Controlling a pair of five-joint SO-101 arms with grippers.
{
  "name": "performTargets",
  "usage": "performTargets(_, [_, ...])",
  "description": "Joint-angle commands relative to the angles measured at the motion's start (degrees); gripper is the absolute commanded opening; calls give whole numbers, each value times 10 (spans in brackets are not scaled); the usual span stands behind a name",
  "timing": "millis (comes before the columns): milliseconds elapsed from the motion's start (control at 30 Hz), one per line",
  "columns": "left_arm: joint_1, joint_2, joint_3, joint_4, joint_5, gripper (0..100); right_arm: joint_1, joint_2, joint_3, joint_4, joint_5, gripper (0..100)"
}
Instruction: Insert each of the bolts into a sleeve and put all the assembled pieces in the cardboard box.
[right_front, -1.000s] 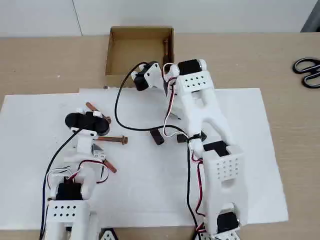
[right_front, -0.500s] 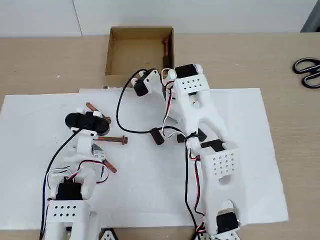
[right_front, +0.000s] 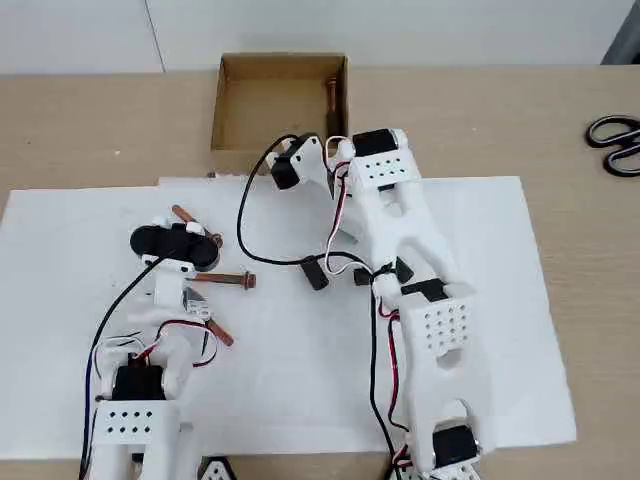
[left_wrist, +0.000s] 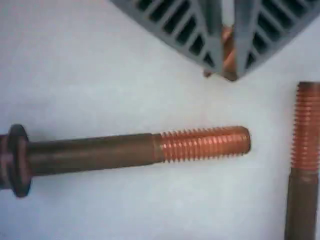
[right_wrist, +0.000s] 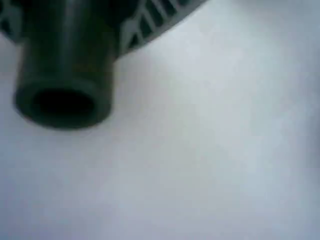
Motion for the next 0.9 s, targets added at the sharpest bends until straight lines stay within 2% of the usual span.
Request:
performTargets(0, [-3, -8, -6, 3, -2, 10, -16, -31, -21, 38, 1, 14])
performTargets(433, [-2, -8, -6, 3, -2, 8, -20, -206, -41, 79, -129, 3])
performTargets(567, [-3, -4, -30, 16, -1, 8, -13, -260, 0, 80, -164, 3])
performTargets(767, [1, 6, -209, 131, -1, 12, 37, -371, 140, 79, -178, 3])
performTargets(867, [16, 74, -320, 187, -3, 32, 79, -420, 203, 77, -177, 3])
